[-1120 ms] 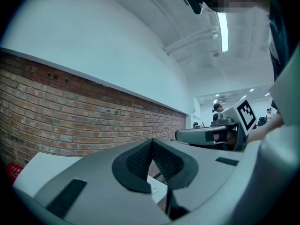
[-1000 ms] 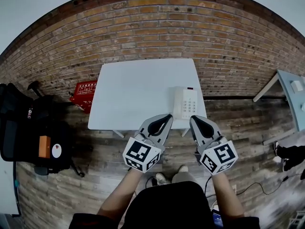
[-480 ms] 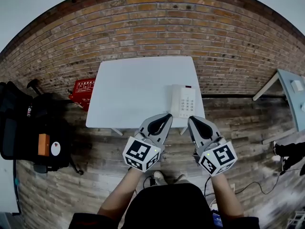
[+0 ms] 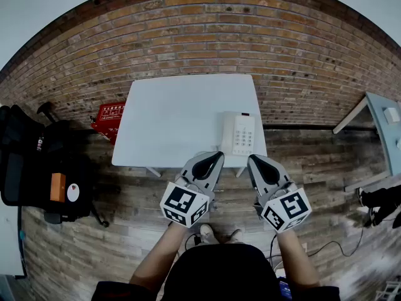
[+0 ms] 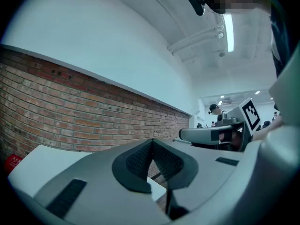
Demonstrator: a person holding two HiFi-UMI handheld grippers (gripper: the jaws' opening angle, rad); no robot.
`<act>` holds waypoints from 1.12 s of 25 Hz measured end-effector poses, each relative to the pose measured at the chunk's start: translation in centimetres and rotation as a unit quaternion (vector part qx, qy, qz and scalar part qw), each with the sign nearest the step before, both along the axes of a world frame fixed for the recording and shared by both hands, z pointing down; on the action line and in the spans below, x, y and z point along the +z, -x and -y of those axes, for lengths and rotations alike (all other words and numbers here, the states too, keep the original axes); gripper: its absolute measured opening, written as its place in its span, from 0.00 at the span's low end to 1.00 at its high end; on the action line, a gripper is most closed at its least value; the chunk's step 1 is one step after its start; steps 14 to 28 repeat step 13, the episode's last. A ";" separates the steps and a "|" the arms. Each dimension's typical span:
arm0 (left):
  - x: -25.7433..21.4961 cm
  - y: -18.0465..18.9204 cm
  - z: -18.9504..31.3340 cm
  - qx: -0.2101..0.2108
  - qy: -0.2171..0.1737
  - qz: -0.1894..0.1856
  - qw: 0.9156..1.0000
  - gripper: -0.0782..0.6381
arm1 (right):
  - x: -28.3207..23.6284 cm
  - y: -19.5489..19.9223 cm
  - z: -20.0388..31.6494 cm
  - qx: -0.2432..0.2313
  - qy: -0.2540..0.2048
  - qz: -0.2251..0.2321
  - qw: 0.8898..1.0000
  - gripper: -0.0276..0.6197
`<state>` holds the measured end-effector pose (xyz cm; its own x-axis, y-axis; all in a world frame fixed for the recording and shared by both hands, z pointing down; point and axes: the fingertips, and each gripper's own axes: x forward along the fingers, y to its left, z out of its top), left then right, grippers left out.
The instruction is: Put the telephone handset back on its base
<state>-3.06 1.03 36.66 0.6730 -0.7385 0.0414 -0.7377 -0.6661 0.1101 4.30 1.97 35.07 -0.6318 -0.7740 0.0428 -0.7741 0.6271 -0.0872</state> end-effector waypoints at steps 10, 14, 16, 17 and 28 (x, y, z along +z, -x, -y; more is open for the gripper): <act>0.3 -0.5 -0.7 -0.003 0.004 0.002 1.000 0.12 | 0.1 -0.5 -0.6 -0.002 0.003 0.000 1.000 0.06; 0.3 -0.7 -0.9 -0.004 0.005 0.001 1.000 0.12 | 0.1 -0.7 -0.9 -0.001 0.004 -0.001 1.000 0.06; 0.3 -0.7 -0.9 -0.004 0.005 0.001 1.000 0.12 | 0.1 -0.7 -0.9 -0.001 0.004 -0.001 1.000 0.06; 0.3 -0.7 -0.9 -0.004 0.005 0.001 1.000 0.12 | 0.1 -0.7 -0.9 -0.001 0.004 -0.001 1.000 0.06; 0.3 -0.7 -0.9 -0.004 0.005 0.001 1.000 0.12 | 0.1 -0.7 -0.9 -0.001 0.004 -0.001 1.000 0.06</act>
